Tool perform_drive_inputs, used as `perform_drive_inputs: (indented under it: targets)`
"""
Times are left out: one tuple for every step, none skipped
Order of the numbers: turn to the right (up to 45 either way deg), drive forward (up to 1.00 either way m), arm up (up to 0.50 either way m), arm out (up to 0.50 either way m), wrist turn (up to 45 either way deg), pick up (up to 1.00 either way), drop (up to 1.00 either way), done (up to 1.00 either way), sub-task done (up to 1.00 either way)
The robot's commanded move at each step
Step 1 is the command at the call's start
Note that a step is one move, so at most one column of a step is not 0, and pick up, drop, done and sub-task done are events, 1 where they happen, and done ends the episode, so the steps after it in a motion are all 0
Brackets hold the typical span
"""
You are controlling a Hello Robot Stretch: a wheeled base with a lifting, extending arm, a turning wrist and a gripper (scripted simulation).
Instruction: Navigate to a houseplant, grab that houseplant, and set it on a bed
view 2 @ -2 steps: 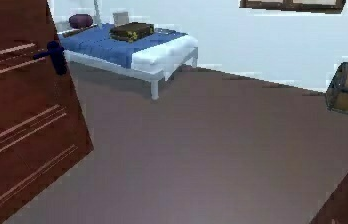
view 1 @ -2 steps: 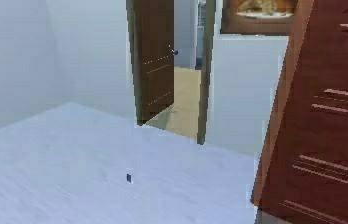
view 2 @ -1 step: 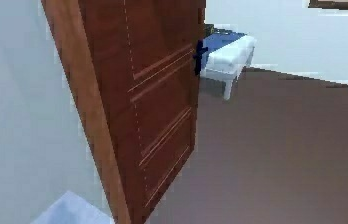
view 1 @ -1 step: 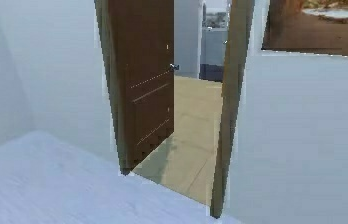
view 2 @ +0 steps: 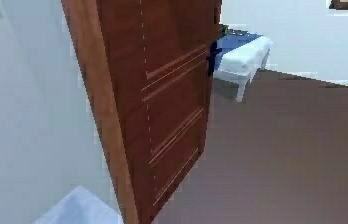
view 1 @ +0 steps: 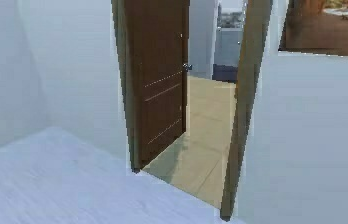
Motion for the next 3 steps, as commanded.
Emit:
perform_drive_inputs:
  targets:
    - [0.0, 0.9, 0.0, 0.0, 0.0, 0.0, 0.0, 0.0, 0.0]
    - [12.0, 0.0, 0.0, 0.0, 0.0, 0.0, 0.0, 0.0, 0.0]
    - [0.0, 0.65, 0.0, 0.0, 0.0, 0.0, 0.0, 0.0, 0.0]
